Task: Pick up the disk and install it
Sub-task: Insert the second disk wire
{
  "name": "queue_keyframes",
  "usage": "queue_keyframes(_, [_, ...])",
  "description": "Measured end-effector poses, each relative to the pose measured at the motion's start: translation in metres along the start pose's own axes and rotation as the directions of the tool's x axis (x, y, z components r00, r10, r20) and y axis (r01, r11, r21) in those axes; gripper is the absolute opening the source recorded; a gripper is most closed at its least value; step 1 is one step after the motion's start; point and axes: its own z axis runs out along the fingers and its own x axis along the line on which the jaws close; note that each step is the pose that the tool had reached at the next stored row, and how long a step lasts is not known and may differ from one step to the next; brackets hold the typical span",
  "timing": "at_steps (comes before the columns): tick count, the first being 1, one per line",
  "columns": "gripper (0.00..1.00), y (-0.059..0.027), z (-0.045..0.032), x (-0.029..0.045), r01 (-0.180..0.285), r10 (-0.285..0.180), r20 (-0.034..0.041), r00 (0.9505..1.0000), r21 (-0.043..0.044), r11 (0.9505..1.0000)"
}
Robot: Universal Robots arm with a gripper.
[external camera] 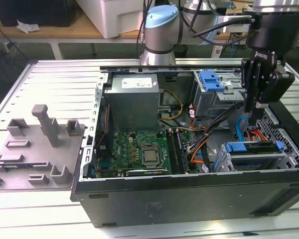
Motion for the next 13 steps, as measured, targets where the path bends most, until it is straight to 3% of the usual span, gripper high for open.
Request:
queue_keyframes(3, [0.37,0.0001,0.0026,-0.0011,0.0,0.0,-0.0063,1.0,0.0004,1.0])
queue_keyframes(10, [0.37,-0.0001,0.0071,-0.0029,0.001,-0.001,-0.0326,0.9995,0.002,1.0])
queue_keyframes(13, [0.37,-0.0001,0.008,-0.0035,0.001,-0.001,-0.0362,0.9993,0.0023,1.0])
